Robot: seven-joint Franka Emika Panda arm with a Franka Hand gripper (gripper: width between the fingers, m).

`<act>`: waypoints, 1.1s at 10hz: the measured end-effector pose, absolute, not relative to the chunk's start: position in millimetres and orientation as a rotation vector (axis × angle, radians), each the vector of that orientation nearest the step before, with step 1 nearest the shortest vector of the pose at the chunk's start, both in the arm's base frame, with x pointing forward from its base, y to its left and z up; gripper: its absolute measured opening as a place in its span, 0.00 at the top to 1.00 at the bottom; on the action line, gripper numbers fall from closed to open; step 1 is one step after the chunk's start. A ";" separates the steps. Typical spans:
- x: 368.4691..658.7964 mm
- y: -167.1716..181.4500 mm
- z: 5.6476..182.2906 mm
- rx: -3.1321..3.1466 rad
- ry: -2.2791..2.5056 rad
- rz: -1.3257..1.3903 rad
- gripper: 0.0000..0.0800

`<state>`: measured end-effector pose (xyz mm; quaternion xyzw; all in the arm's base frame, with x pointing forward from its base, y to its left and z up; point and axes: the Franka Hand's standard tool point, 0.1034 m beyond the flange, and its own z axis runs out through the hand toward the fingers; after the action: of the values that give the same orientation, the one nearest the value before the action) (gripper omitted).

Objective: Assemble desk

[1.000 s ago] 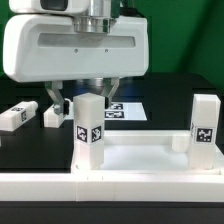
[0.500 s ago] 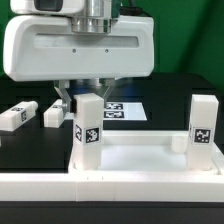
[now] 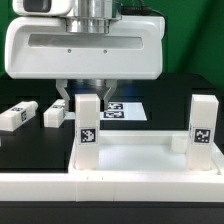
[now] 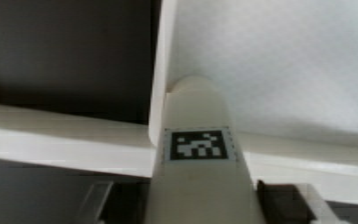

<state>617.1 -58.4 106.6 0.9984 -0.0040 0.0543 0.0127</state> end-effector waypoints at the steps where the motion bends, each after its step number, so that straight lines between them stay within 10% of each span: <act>1: 617.1 -57.7 106.5 3.115 -0.125 0.172 0.63; 11: 616.4 -53.0 106.1 3.057 -0.698 0.169 0.55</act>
Offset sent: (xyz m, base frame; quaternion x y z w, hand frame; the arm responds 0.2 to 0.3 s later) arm -0.0057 0.0040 0.0001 0.0014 -0.0123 0.2420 0.9702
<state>616.4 -53.0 106.1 0.9735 -0.2223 0.0538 0.0007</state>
